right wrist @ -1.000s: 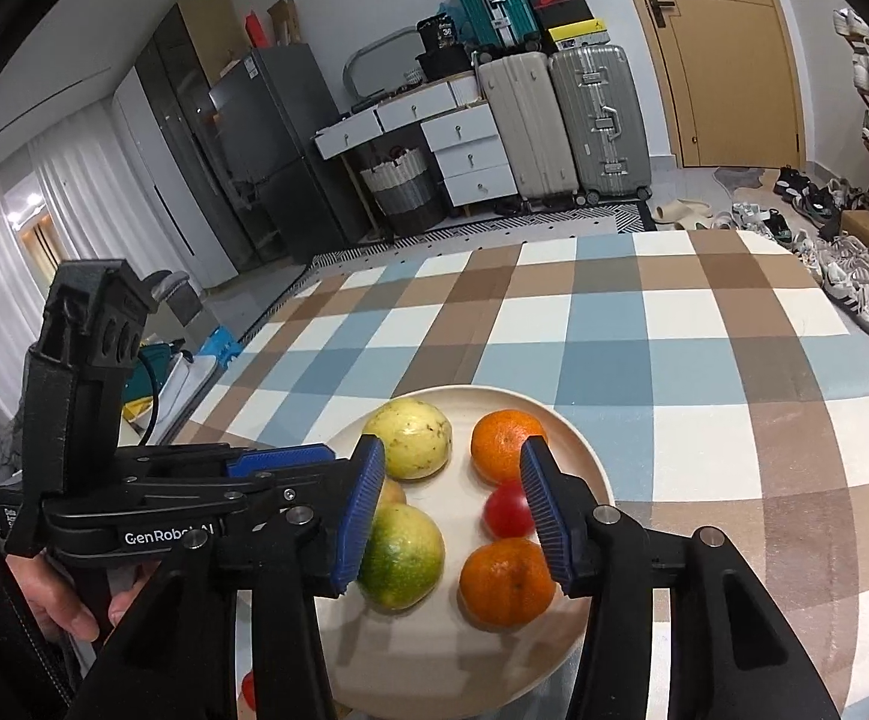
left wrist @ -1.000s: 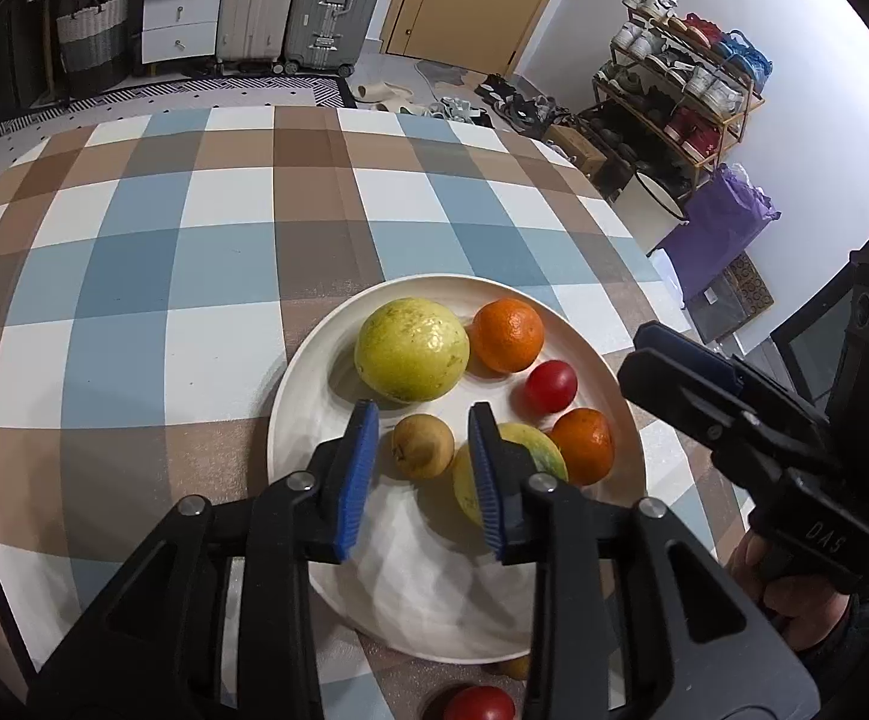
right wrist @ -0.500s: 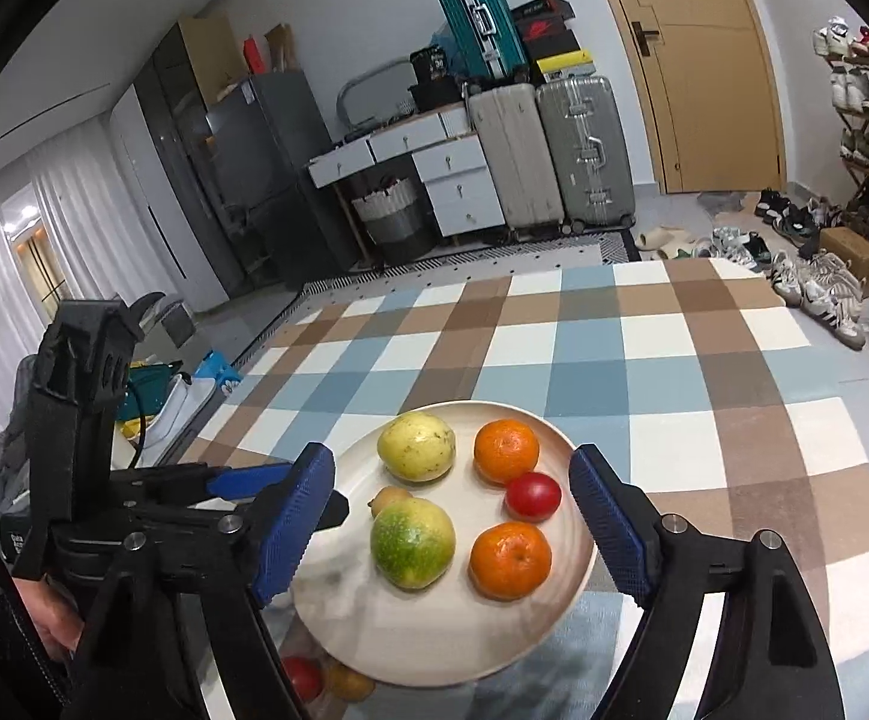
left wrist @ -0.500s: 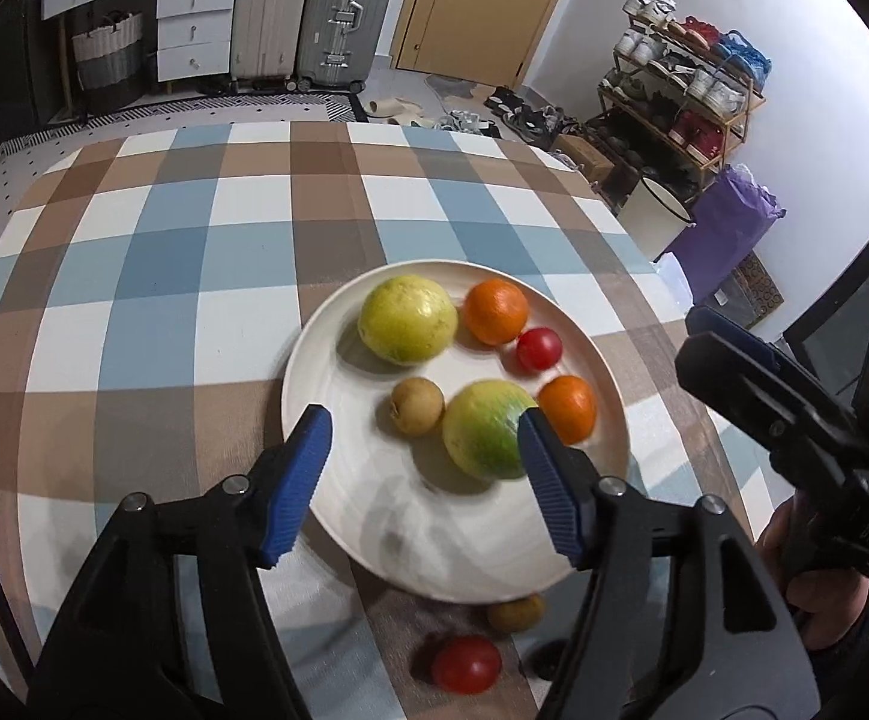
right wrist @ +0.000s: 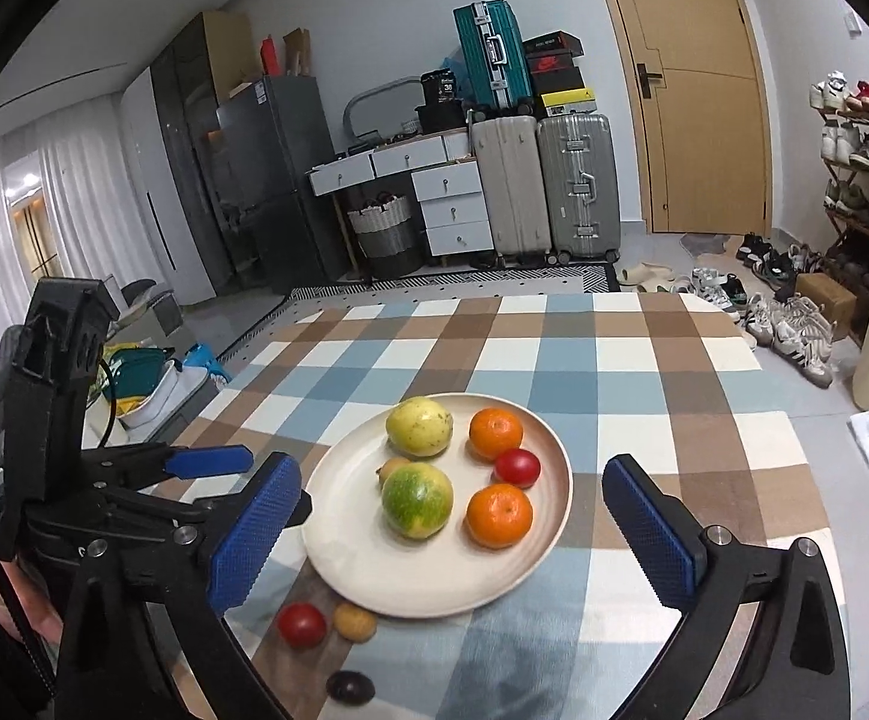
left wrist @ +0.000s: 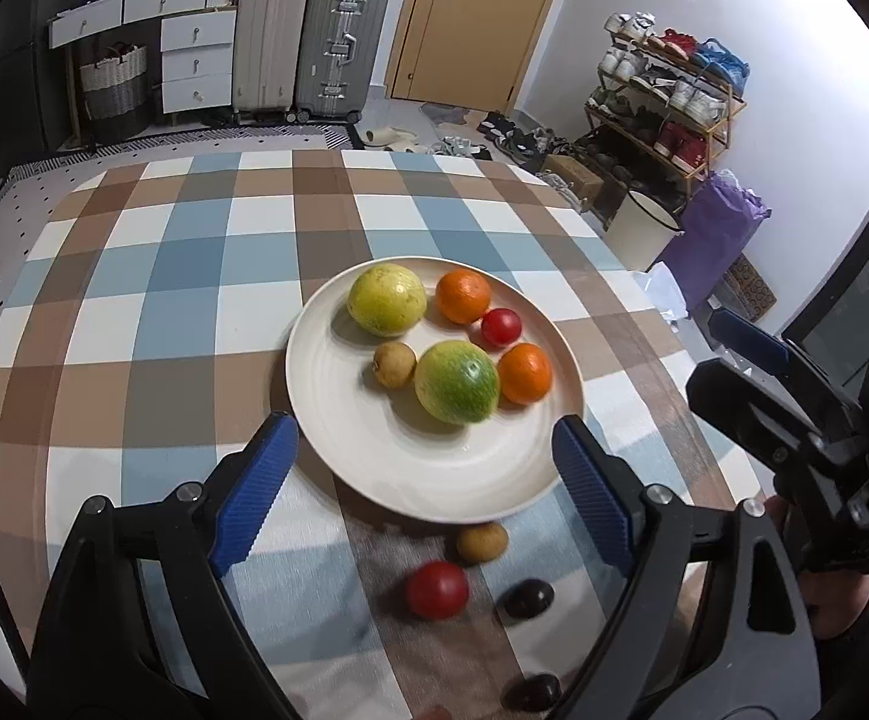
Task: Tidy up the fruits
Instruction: 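Withdraw both grippers from the plate toward the dark plums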
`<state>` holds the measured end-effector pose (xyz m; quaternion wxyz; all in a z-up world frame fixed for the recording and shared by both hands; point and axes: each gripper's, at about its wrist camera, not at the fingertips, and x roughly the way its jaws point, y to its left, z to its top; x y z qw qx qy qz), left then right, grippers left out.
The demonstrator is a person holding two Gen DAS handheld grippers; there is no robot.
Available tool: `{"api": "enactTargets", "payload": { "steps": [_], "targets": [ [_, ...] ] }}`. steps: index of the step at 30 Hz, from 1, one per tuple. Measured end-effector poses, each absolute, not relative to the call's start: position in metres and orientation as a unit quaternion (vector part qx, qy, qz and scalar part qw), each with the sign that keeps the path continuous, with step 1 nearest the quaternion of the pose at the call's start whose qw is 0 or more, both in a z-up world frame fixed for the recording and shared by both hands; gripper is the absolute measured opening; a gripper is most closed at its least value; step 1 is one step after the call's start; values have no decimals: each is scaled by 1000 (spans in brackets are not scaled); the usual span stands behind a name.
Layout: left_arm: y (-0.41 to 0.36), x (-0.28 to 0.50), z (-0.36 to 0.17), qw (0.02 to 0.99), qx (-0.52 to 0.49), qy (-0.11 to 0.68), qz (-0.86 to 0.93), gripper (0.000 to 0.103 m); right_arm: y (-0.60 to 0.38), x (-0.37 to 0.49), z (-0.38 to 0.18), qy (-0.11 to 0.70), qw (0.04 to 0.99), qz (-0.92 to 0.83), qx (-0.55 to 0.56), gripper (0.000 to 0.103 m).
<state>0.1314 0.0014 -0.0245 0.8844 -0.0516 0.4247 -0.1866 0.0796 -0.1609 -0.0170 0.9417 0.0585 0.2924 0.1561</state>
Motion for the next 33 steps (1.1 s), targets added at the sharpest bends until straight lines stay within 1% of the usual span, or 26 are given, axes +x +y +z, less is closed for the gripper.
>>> {"api": "enactTargets", "payload": {
  "steps": [1, 4, 8, 14, 21, 33],
  "targets": [
    [2, 128, -24, 886, -50, 422, -186, 86, -161, 76, -17, 292, 942, 155, 57, 102],
    [5, 113, -26, 885, -48, 424, -183, 90, -158, 65, -17, 297, 943, 148, 40, 103],
    [11, 93, -32, 887, -52, 426, -170, 99, -155, 47, -19, 299, 945, 133, 13, 103],
    [14, 67, -41, 883, -53, 435, -171, 102, -157, 27, -25, 311, 941, 131, 10, 103],
    [5, 33, -55, 875, -41, 446, -183, 102, -160, 2, -26, 313, 941, 127, 12, 103],
    [-22, 13, -88, 850, -4, 488, -199, 102, -166, -23, -37, 329, 936, 123, 15, 103]
  ]
}}
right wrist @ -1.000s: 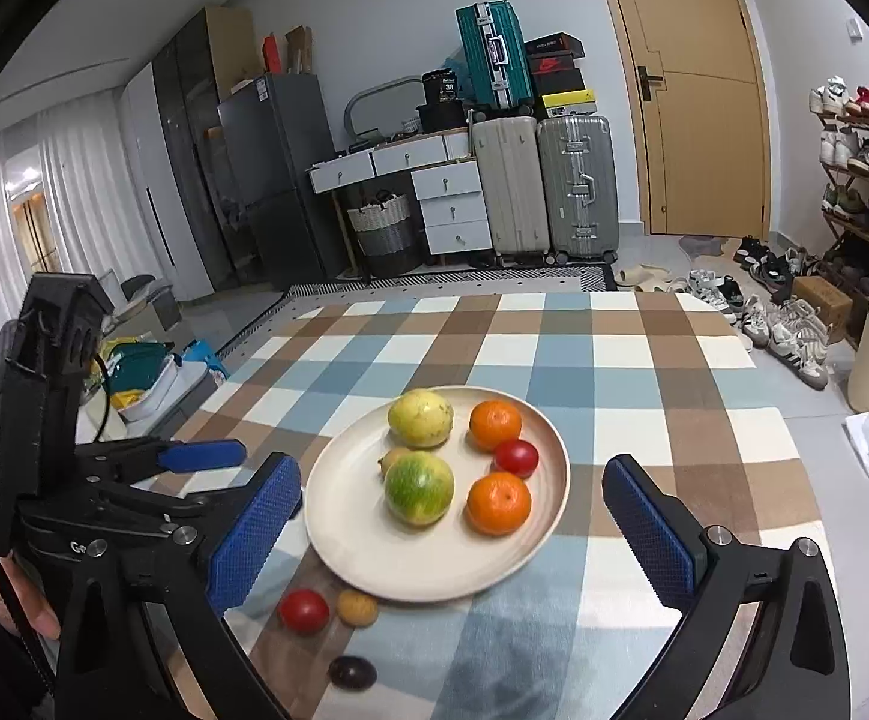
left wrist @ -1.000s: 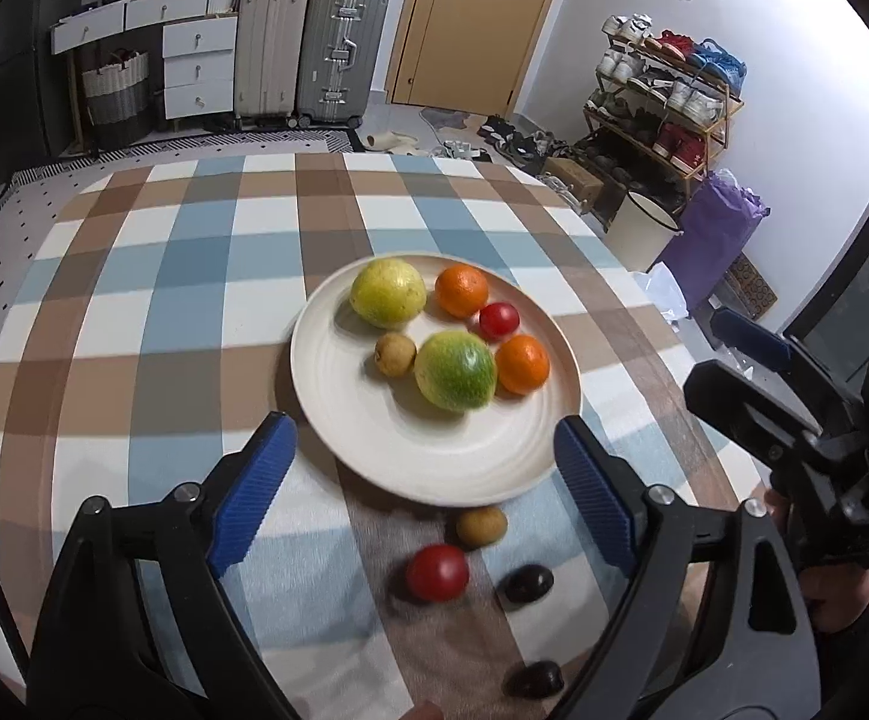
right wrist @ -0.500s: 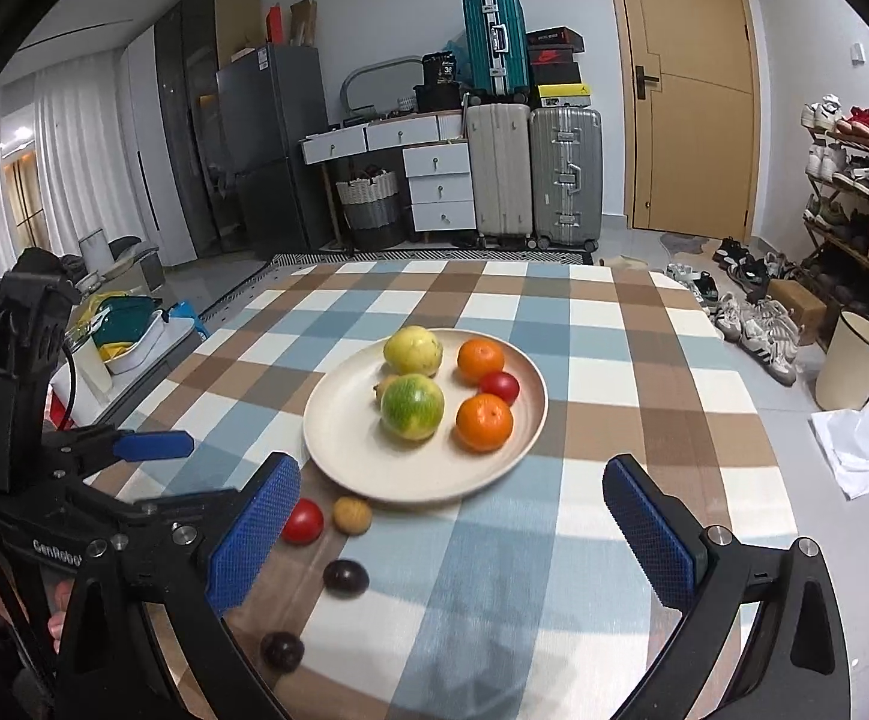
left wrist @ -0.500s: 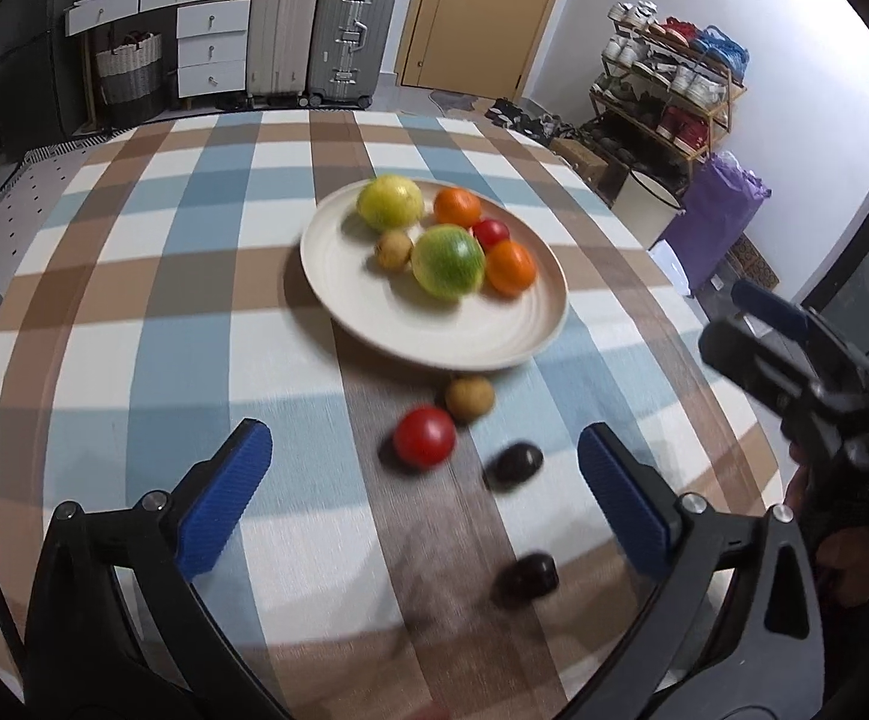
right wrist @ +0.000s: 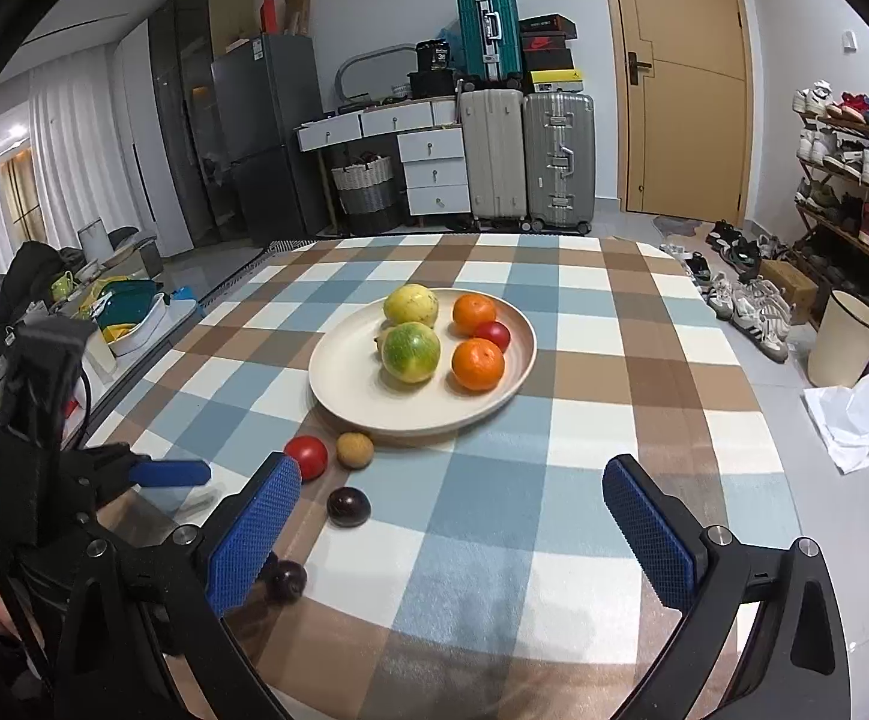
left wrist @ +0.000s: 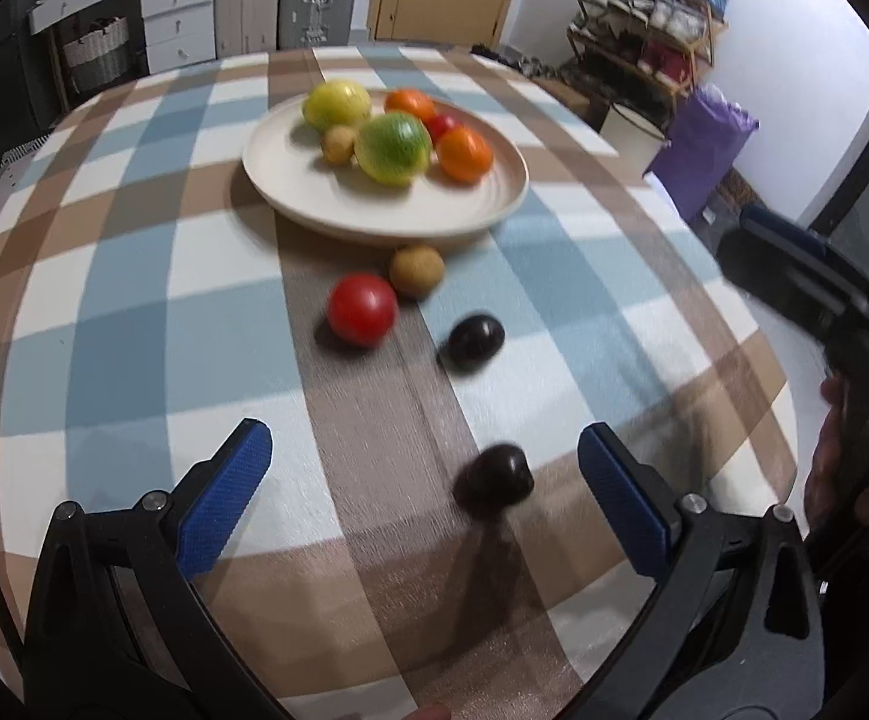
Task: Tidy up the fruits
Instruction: 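Withdraw both grippers from the plate toward the dark plums, then grasp a dark plum on the cloth with the left gripper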
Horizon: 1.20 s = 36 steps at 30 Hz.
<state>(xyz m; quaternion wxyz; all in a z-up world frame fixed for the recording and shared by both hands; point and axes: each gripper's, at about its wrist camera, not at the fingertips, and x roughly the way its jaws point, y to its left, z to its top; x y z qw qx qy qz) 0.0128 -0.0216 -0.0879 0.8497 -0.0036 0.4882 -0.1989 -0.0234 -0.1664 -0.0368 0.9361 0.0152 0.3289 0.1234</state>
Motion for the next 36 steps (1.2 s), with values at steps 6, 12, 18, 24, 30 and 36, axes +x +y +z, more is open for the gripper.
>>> {"api": "enactTargets", "payload": {
  "steps": [6, 12, 18, 24, 30, 36],
  "targets": [
    [-30, 8, -100, 846, 7, 495, -198, 102, -173, -27, -41, 330, 936, 120, 24, 103],
    [-35, 7, -105, 848, 17, 491, -199, 91, -180, -28, -44, 331, 936, 117, 30, 103],
    [-34, 5, -105, 845, 4, 489, -217, 56, -186, -28, -50, 335, 935, 111, 38, 103],
    [-41, 0, -104, 832, 1, 489, -263, 23, -191, -26, -52, 338, 934, 109, 46, 103],
    [-39, -6, -101, 828, -13, 483, -284, 23, -190, -27, -53, 339, 933, 111, 47, 103],
    [-21, -8, -88, 839, -36, 461, -286, 23, -186, -27, -57, 346, 930, 120, 41, 103]
  ]
}}
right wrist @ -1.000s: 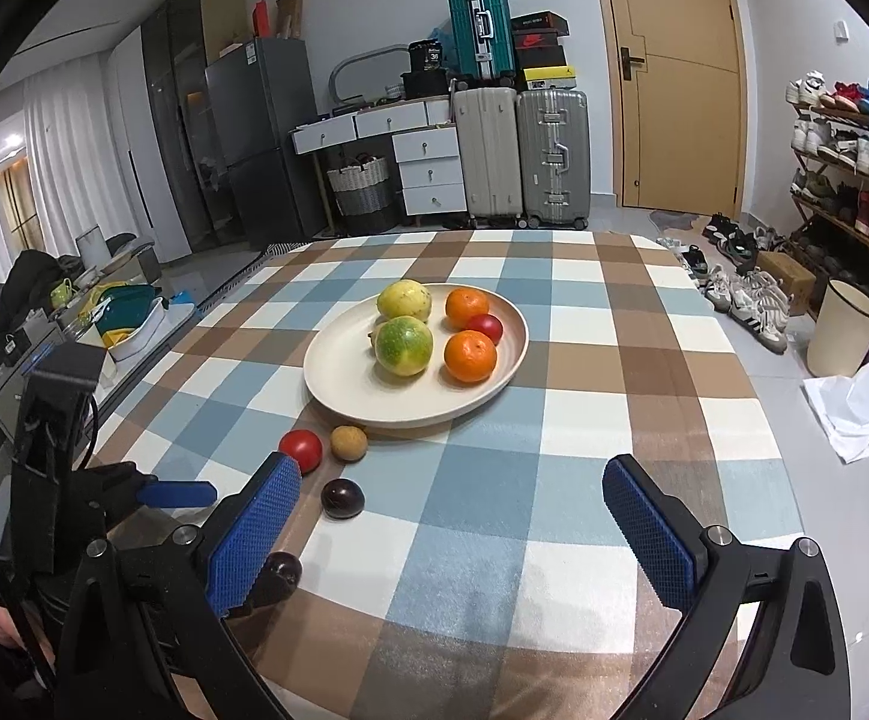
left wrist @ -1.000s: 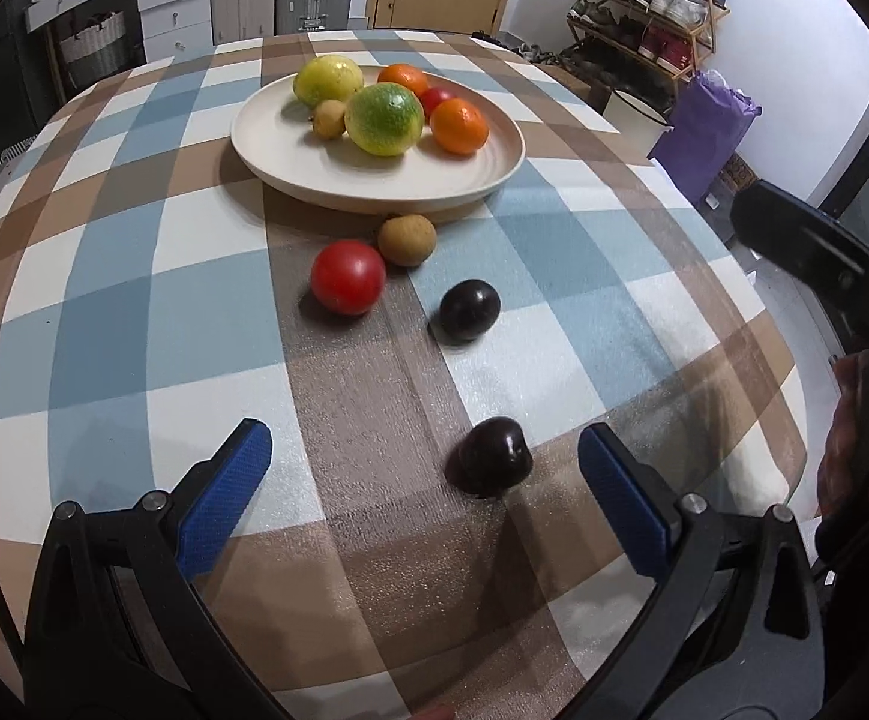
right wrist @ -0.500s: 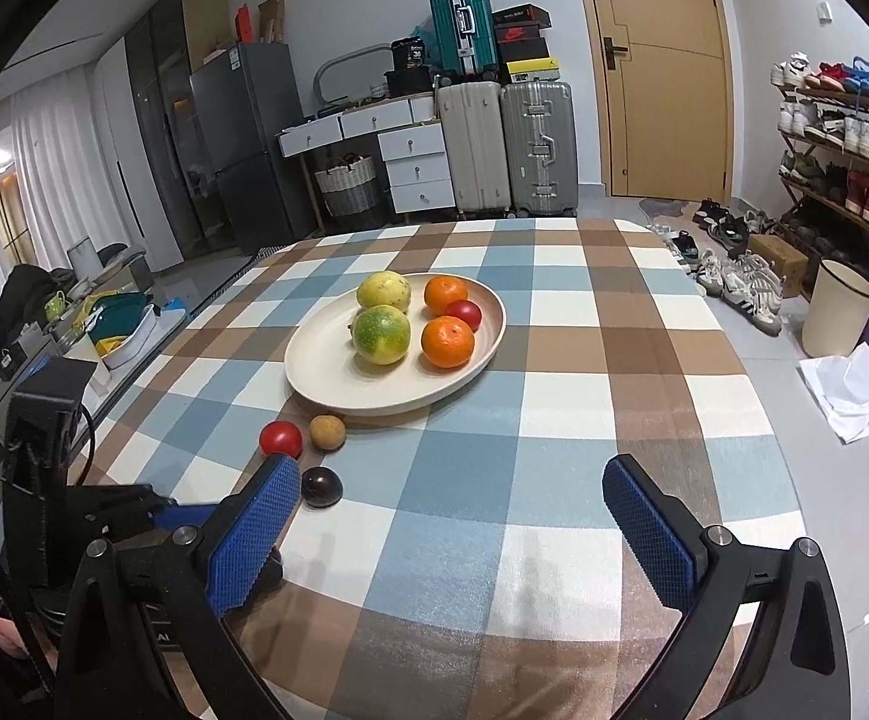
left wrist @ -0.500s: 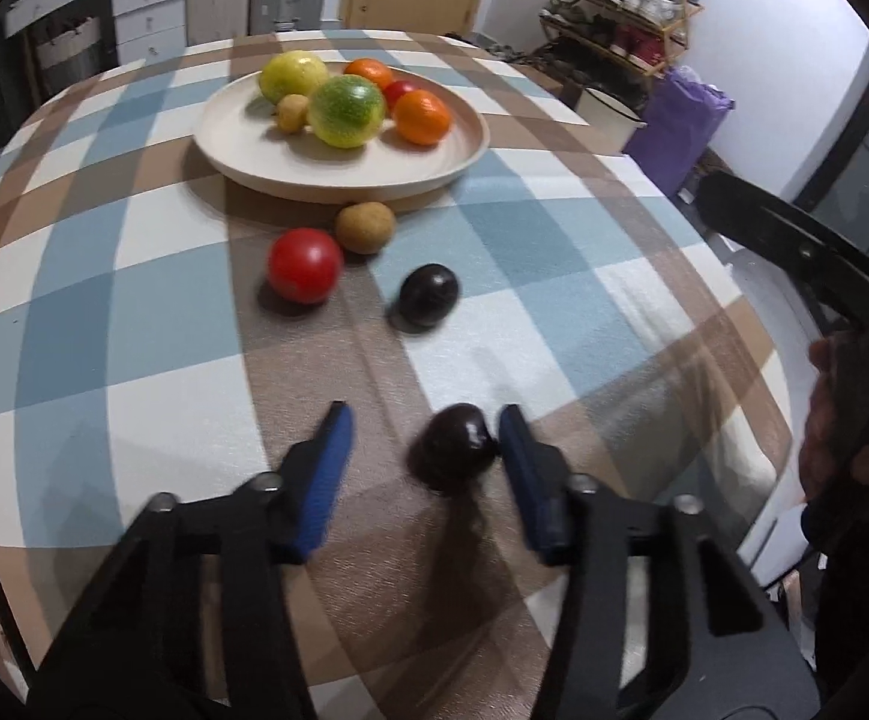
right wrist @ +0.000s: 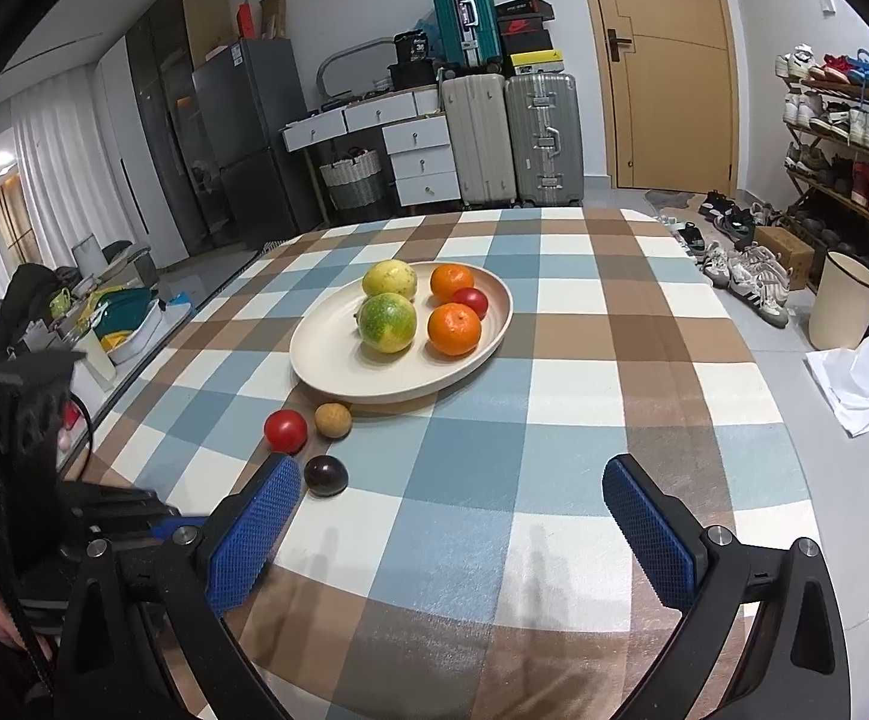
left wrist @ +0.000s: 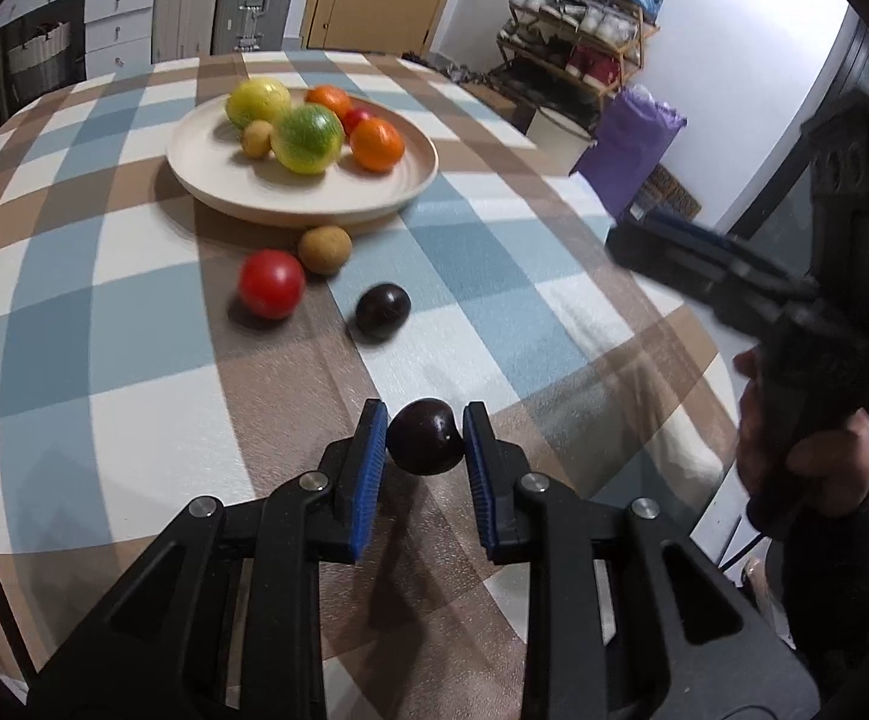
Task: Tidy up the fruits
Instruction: 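Grasp a dark plum on the cloth with the left gripper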
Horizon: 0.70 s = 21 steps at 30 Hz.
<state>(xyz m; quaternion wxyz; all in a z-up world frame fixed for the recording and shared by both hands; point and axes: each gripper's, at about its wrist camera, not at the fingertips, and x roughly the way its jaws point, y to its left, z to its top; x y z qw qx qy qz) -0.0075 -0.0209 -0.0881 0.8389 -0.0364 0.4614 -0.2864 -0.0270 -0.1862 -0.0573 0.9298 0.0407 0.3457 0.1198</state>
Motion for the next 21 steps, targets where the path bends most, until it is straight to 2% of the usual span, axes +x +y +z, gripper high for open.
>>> {"api": "enactTargets", "payload": {
  "steps": [21],
  "targets": [
    [57, 7, -51, 872, -101, 417, -234, 23, -146, -4, -87, 380, 904, 193, 30, 102]
  ]
}}
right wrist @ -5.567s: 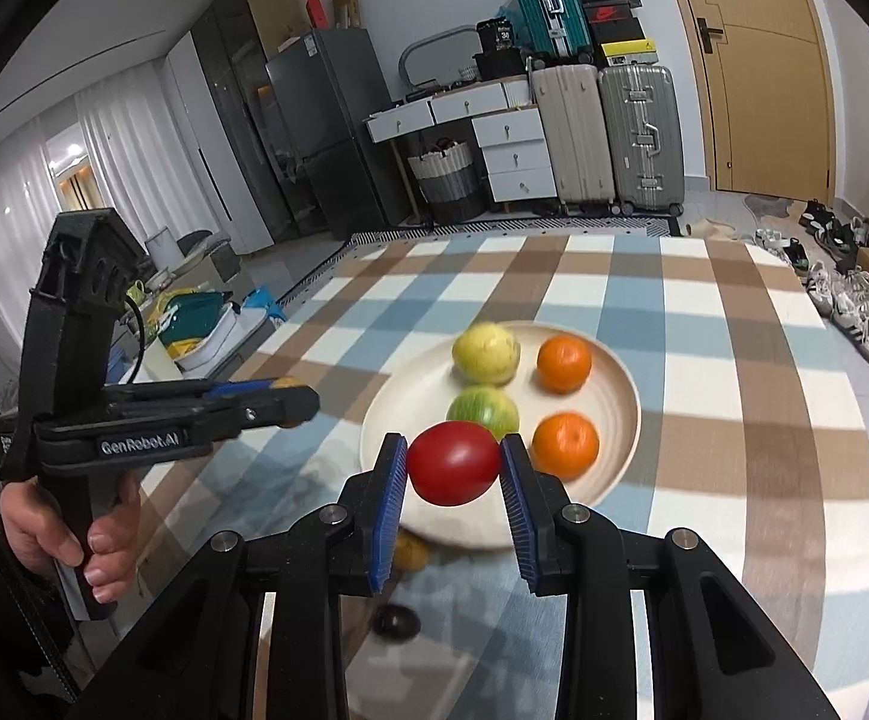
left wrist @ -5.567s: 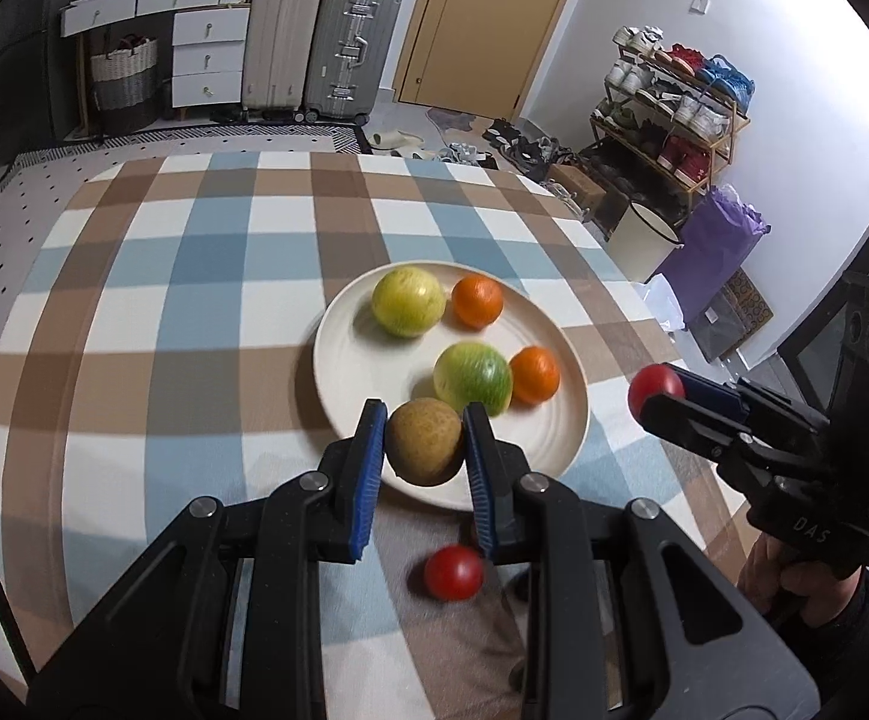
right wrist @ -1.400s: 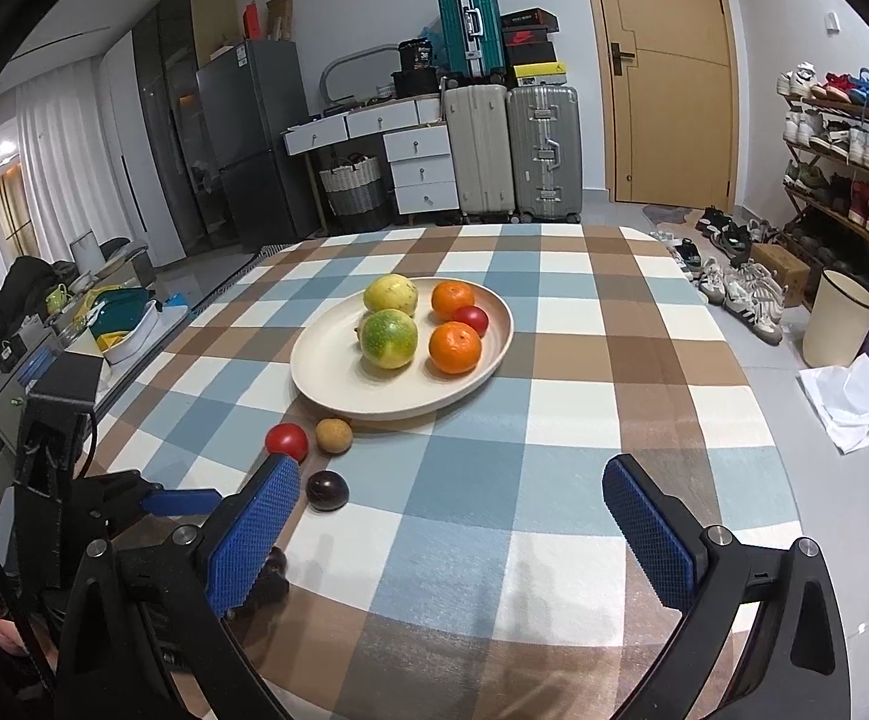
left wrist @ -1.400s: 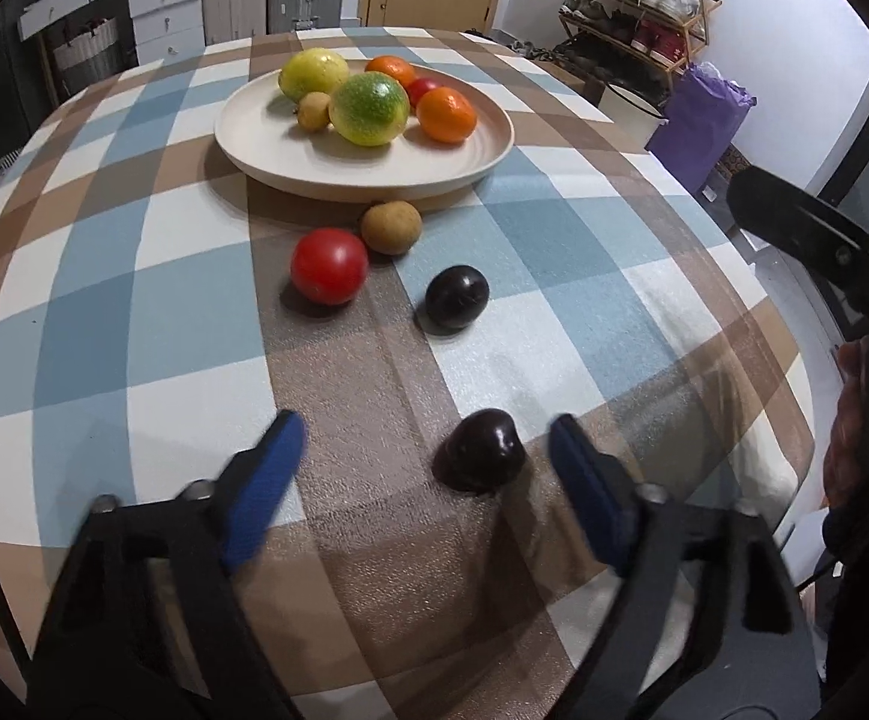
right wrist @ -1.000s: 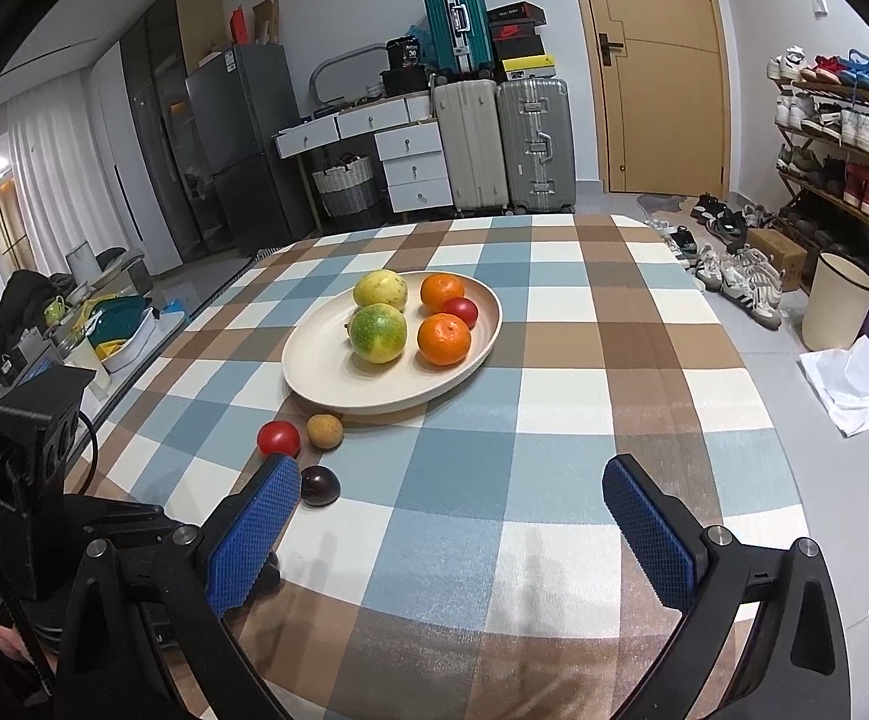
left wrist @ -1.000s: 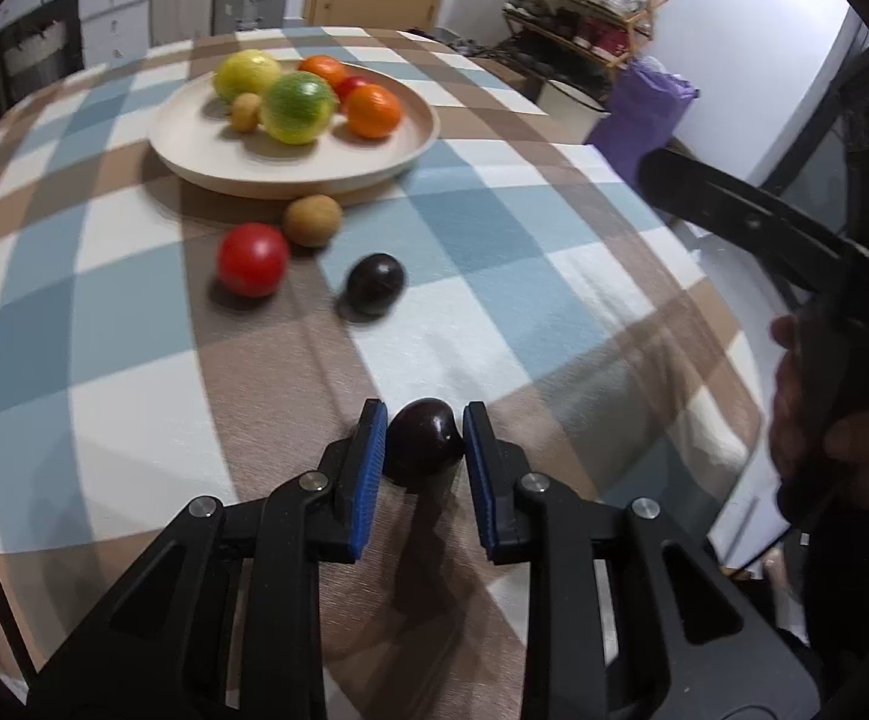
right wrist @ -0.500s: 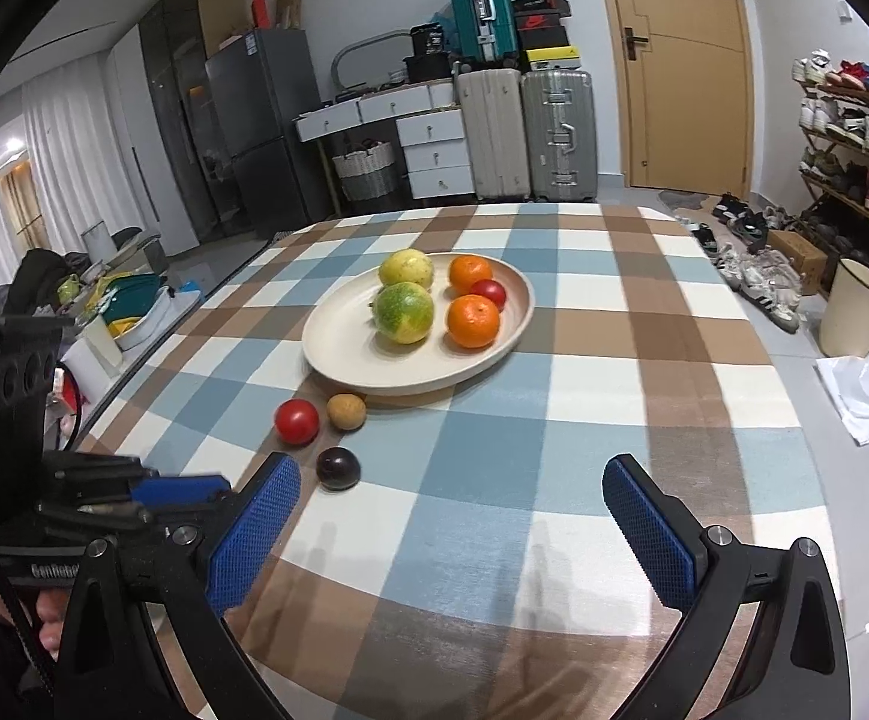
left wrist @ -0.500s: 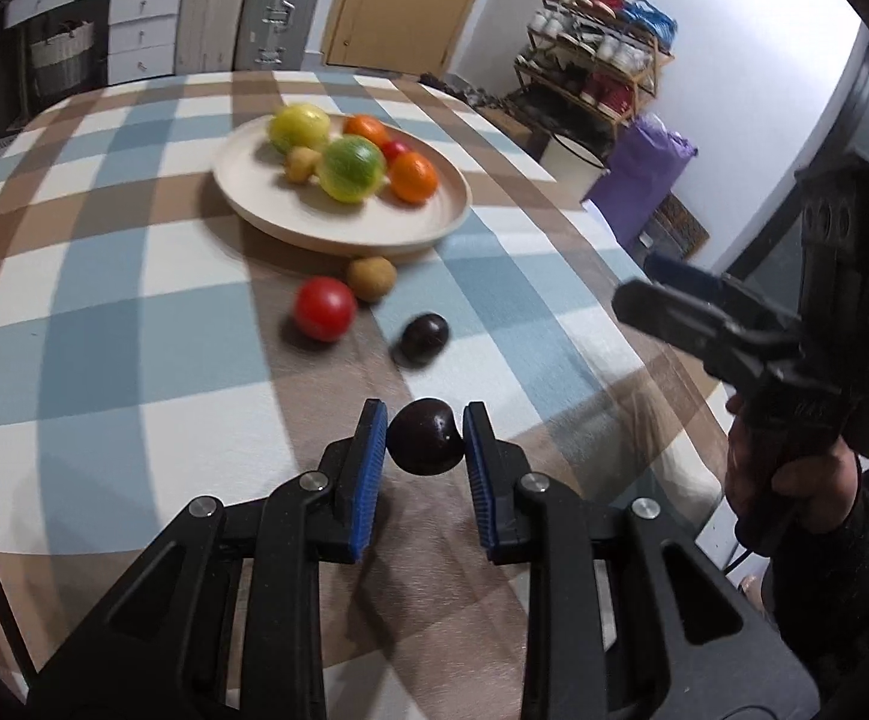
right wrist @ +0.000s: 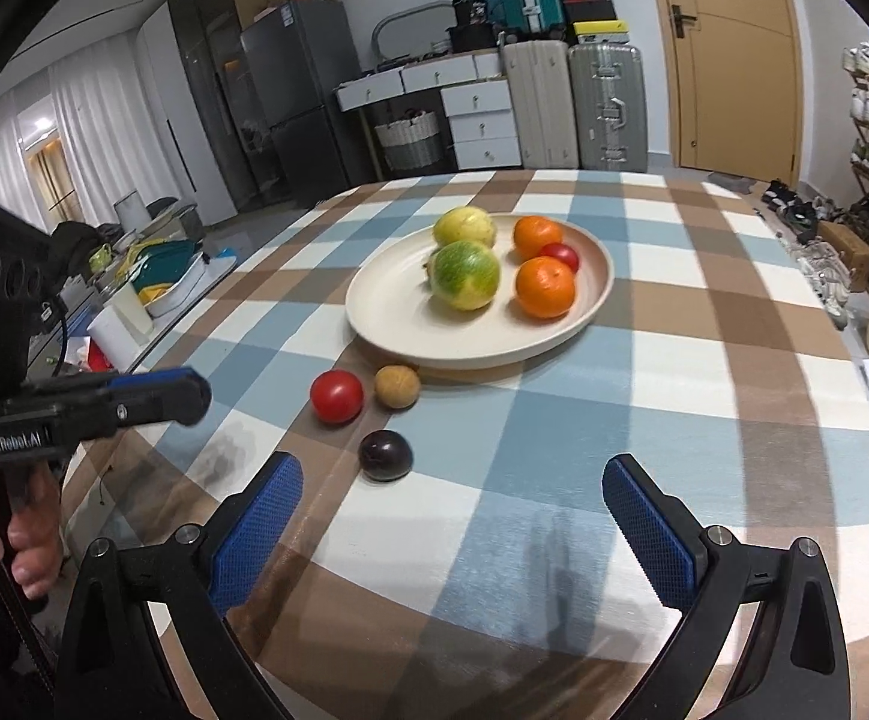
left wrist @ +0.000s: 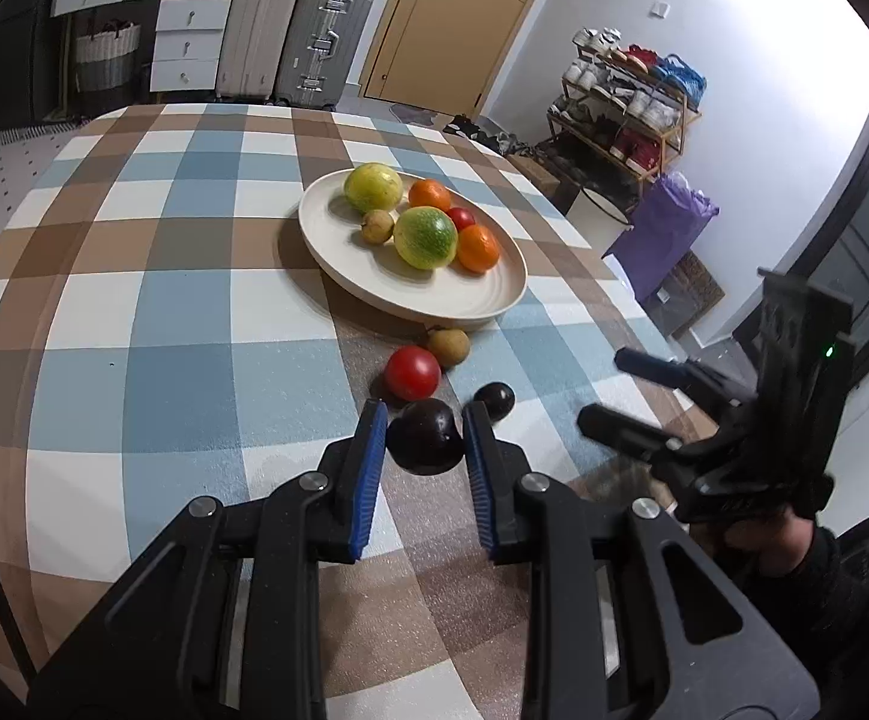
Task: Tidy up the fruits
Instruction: 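Grasp a dark plum on the cloth with the left gripper, then lift the plum with the left gripper while the right gripper grasps another dark plum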
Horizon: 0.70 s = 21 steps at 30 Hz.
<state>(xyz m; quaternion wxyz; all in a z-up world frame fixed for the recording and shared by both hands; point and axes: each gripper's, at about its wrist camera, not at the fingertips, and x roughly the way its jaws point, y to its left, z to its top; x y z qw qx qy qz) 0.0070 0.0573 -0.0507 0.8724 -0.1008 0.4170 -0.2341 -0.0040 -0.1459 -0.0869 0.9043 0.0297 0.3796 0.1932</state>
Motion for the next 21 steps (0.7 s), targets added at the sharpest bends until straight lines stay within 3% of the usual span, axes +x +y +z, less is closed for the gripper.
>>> {"api": "enactTargets", "payload": {
  "steps": [5, 8, 19, 21],
  "targets": [
    [61, 12, -51, 874, -104, 415, -230, 23, -134, 6, -94, 388, 900, 200, 19, 99],
    [65, 14, -51, 875, -110, 414, -228, 23, -127, 12, -98, 398, 894, 207, 17, 88],
    [72, 16, -52, 877, -105, 420, -208, 23, -107, 23, -112, 429, 875, 226, -4, 68],
    [72, 13, -51, 878, -102, 420, -206, 23, -102, 23, -114, 432, 872, 231, -13, 57]
  ]
}}
